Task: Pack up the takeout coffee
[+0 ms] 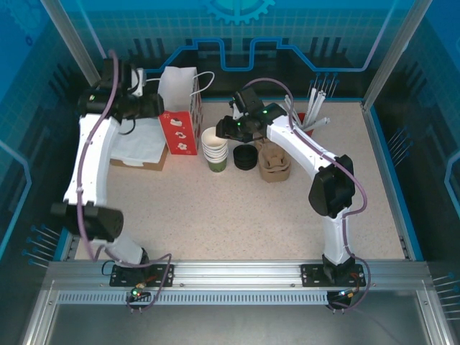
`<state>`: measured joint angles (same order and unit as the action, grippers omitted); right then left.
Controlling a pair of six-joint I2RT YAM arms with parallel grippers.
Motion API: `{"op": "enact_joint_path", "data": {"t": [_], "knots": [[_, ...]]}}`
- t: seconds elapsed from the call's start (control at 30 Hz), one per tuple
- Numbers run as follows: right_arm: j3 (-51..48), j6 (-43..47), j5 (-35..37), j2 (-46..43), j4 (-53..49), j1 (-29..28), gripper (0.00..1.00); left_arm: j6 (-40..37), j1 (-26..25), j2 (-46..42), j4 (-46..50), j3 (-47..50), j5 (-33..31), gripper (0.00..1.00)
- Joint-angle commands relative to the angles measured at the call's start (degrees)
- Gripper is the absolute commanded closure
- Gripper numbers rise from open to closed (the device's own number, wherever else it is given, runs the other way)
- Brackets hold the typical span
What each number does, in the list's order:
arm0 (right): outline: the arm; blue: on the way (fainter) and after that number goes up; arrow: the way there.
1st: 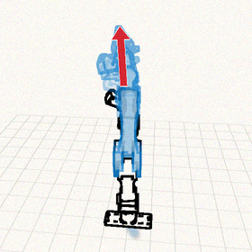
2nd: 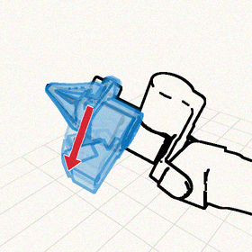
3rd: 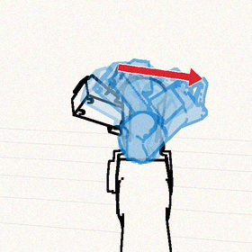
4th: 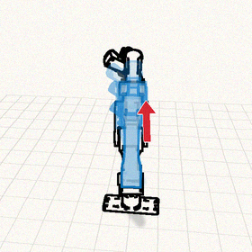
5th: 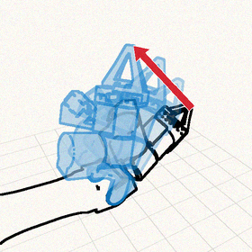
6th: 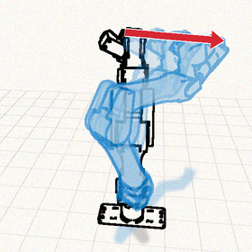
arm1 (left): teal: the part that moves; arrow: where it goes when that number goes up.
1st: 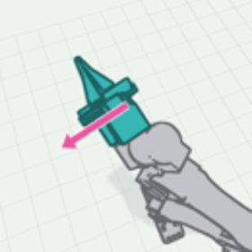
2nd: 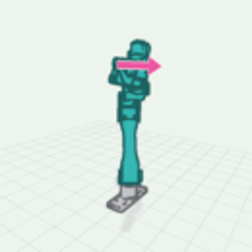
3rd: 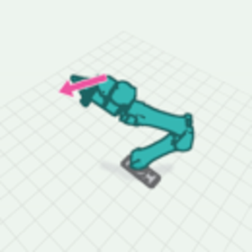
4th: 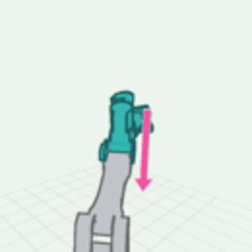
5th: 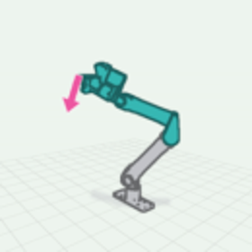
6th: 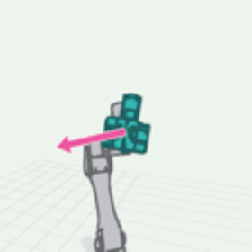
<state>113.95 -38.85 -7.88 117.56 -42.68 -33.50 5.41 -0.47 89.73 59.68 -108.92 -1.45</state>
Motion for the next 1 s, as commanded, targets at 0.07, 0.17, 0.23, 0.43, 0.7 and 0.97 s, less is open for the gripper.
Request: {"op": "enact_joint_path", "data": {"t": [0.07,0.17,0.23,0.43,0.7,0.97], "knots": [[2.44,1.04,1.07,1.28,-2.76,-0.97,0.62,8.55,0.46,-13.47,-9.82,18.8,7.81,0.34],[3.23,1.49,1.28,1.78,-3.54,-1.04,0.65,12.78,0.36,-20.5,-13.37,29.44,11.4,0.33],[3.55,1.92,1.69,2.14,-4.06,-1.06,0.68,15.34,0.38,-24.27,-15.59,35.37,13.91,0.33],[4.8,2.46,2.14,2.5,-4.61,-1.13,0.84,19.65,0.38,-29.45,-18.58,44.67,19.34,0.29],[9.14,3.69,2.61,2.19,-7.25,-1.13,0.93,23.71,0.34,-32.0,-22.23,51.45,23.41,0.25],[16.32,6.57,2.49,-1.02,-13.08,-1.05,0.93,26.24,0.29,-36.51,-24.95,55.0,25.97,0.14]]}}
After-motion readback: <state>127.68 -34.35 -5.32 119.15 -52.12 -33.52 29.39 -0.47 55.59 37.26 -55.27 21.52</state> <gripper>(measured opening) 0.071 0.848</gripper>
